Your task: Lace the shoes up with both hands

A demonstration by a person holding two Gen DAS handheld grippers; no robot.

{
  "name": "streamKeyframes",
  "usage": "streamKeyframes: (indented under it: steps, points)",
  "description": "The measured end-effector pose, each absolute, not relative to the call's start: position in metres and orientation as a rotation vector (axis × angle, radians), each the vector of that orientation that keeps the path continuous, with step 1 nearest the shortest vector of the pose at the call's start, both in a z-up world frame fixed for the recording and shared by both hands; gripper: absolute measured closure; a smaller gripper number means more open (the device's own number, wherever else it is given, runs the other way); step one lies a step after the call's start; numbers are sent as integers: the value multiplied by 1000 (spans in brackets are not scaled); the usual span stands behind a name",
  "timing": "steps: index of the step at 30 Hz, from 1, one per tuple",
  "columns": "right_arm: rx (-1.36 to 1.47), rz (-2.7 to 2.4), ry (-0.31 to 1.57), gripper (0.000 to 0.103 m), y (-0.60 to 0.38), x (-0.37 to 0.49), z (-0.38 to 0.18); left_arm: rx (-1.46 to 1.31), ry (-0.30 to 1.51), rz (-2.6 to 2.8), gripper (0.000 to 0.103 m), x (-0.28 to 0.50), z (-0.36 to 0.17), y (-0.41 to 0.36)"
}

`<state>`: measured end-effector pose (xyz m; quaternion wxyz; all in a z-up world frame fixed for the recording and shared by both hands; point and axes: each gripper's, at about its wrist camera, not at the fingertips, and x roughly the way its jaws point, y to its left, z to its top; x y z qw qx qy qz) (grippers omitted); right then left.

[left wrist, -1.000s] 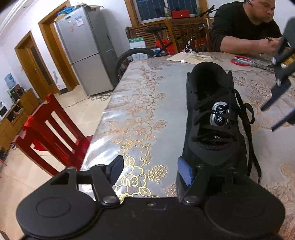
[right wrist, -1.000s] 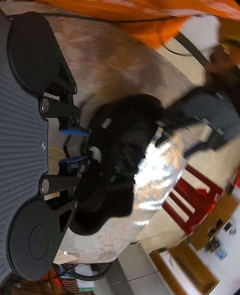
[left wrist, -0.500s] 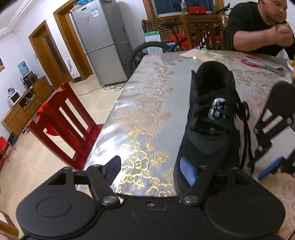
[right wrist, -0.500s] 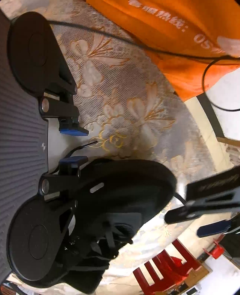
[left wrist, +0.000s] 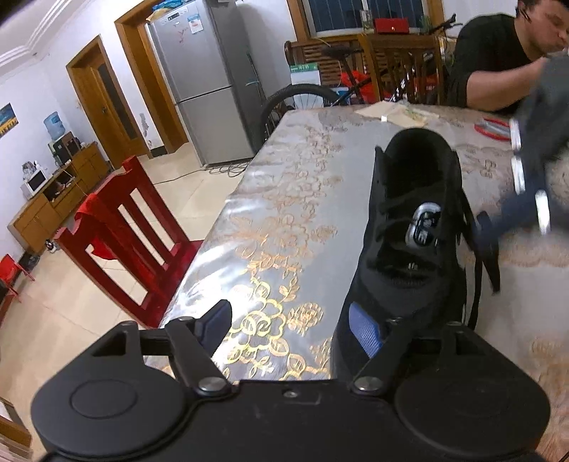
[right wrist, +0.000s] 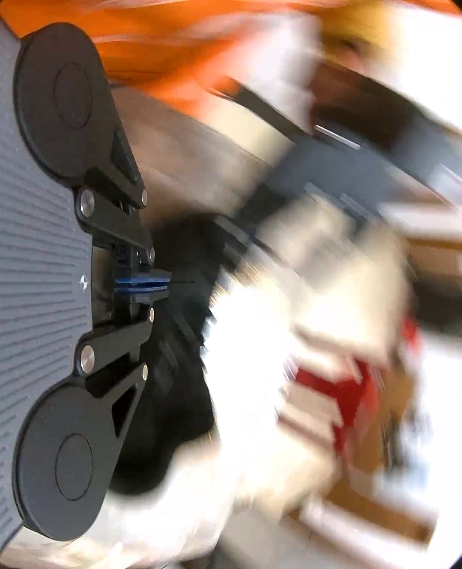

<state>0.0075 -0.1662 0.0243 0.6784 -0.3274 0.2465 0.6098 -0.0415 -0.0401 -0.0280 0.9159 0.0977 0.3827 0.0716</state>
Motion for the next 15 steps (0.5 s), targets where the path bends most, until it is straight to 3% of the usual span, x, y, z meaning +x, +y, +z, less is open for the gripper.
streamKeyframes:
  steps: [6, 15]
  points:
    - [-881, 1229, 393, 100, -165, 29, 16, 240, 734, 91, 33, -23, -23, -58]
    - [-1046, 1297, 422, 100, -154, 48, 18, 236, 656, 49, 33, 2, -19, -70]
